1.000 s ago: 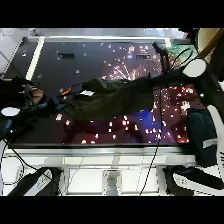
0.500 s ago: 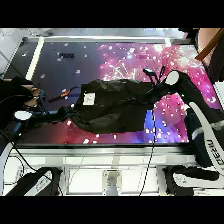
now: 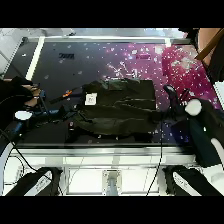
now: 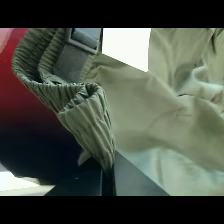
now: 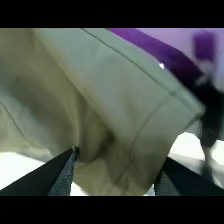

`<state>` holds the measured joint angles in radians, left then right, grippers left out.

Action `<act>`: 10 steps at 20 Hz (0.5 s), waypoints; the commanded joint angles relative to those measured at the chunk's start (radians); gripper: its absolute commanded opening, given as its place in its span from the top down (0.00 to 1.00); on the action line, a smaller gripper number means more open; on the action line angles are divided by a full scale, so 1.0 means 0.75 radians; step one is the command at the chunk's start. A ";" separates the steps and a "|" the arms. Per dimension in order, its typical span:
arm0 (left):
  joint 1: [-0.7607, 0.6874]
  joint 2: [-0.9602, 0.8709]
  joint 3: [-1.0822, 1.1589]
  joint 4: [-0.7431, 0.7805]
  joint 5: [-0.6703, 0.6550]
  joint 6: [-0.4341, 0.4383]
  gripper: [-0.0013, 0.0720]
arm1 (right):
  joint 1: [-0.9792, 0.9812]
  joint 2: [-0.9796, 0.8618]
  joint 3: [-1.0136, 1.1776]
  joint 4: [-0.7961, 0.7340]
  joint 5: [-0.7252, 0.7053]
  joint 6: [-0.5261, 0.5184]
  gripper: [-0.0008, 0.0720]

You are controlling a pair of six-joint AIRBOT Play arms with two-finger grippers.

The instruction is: Fold the clothes and pants, and hang the long-sleeved shirts on hangers.

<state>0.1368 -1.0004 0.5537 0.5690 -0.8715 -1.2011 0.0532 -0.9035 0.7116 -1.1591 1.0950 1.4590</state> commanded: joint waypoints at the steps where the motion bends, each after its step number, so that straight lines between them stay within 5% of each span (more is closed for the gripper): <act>1: 0.000 0.001 0.000 -0.042 -0.001 0.001 0.93 | -0.065 0.144 -0.228 0.181 -0.291 -0.066 0.26; 4: 0.000 0.001 0.000 -0.042 -0.001 0.000 0.93 | -0.065 0.103 -0.115 0.078 -0.351 -0.115 0.22; 8: 0.000 0.001 0.000 -0.042 -0.001 0.000 0.93 | -0.066 0.073 0.018 -0.030 -0.758 0.027 0.24; 10: 0.000 0.001 0.000 -0.042 -0.002 0.000 0.93 | -0.066 0.015 0.104 -0.032 -0.666 0.034 0.24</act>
<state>0.1368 -1.0004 0.5537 0.5396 -0.8719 -1.2011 0.0051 -0.8577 0.7200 -1.1580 0.6605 1.4528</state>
